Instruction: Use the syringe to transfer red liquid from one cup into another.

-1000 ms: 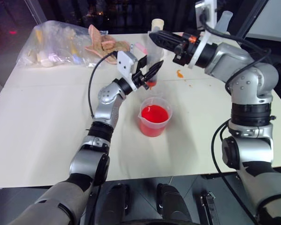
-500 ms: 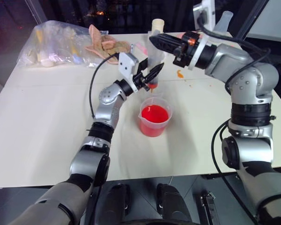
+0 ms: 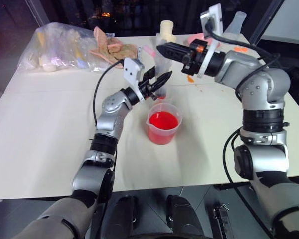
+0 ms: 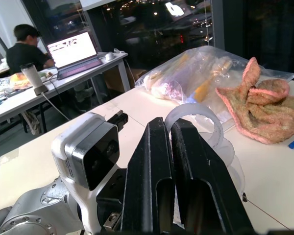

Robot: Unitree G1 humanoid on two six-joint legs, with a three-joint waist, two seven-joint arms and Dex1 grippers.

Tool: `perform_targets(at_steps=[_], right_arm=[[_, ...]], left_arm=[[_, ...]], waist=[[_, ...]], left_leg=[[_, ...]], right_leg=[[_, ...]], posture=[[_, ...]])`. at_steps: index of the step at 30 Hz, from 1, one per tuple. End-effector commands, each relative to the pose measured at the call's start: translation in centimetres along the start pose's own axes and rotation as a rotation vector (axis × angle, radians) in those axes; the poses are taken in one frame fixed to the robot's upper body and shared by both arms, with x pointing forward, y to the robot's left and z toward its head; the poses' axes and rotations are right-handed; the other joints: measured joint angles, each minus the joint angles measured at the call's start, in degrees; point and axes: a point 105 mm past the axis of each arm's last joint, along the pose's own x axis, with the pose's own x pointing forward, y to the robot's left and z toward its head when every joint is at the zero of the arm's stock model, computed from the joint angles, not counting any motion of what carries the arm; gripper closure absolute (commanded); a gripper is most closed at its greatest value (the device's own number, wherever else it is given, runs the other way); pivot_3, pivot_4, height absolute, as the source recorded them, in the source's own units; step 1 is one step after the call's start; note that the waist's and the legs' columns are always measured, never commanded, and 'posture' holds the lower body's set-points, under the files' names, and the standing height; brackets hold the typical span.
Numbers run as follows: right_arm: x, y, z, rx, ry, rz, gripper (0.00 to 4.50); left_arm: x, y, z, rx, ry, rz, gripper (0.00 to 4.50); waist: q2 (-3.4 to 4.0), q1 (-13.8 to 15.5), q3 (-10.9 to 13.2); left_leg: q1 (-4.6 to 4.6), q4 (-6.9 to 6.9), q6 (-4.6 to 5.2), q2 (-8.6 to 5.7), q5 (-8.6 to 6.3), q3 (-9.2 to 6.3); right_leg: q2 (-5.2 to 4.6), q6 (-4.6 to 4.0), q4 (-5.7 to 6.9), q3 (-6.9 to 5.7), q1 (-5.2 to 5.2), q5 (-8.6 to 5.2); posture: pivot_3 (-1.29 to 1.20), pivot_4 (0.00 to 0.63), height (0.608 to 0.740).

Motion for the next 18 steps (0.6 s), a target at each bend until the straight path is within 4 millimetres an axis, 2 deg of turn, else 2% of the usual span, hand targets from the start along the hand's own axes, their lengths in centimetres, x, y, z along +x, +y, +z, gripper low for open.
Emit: perform_targets(at_steps=[1, 8, 18], right_arm=[[0.2, -0.1, -2.0, 0.021, 0.067, -0.009, 4.48], [0.1, -0.2, -3.2, 0.032, 0.086, -0.021, 4.48], [0.1, -0.3, -3.1, 0.024, 0.079, -0.024, 4.48]], left_arm=[[2.2, -1.6, 5.3, 0.084, -0.172, -0.08, 2.95], [2.3, -1.7, 5.9, 0.087, -0.185, -0.083, 2.95], [2.6, -1.3, 6.7, 0.084, -0.206, -0.063, 2.95]], waist=[[0.0, 0.01, 0.0], [0.0, 0.0, 0.0], [0.0, 0.0, 0.0]], left_leg=[[0.0, 0.0, 0.0, 0.0, 0.0, 0.0], [0.0, 0.01, 0.0, 0.0, 0.0, 0.0], [0.0, 0.01, -0.01, 0.0, 0.01, 0.0]], right_leg=[[0.0, 0.0, 0.0, 0.0, 0.0, 0.0], [0.0, 0.0, 0.0, 0.0, 0.0, 0.0], [0.0, 0.0, 0.01, 0.0, -0.01, 0.0]], posture=[[0.0, 0.15, 0.74], [0.0, 0.15, 0.74], [0.0, 0.15, 0.74]])
